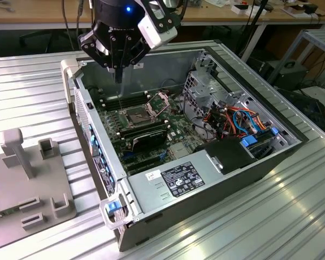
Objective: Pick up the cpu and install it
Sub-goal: 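Reach for the cpu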
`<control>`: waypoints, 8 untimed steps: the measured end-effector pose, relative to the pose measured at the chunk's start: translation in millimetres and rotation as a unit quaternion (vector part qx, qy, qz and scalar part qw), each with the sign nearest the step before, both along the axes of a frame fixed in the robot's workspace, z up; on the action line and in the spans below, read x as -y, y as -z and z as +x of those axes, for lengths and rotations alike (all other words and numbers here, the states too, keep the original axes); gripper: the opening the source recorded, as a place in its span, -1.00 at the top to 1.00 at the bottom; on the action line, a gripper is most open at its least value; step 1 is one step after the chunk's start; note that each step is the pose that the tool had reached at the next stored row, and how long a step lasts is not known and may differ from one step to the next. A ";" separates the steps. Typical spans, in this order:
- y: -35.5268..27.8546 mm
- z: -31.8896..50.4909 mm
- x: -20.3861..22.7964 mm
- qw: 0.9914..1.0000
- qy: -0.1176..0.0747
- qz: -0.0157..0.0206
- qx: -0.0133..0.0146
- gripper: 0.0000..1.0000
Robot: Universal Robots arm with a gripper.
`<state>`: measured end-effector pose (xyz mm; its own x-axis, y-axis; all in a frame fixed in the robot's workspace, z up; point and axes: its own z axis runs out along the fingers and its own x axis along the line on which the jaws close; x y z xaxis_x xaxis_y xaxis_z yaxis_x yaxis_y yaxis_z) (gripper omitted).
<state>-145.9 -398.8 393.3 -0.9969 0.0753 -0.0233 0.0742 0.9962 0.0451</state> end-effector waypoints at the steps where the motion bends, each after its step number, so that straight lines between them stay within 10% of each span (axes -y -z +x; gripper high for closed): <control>1: 0.0 -1.1 0.0 1.000 0.000 0.000 0.000 0.79; 8: 0.0 -11.7 0.0 1.000 0.000 0.000 0.000 0.79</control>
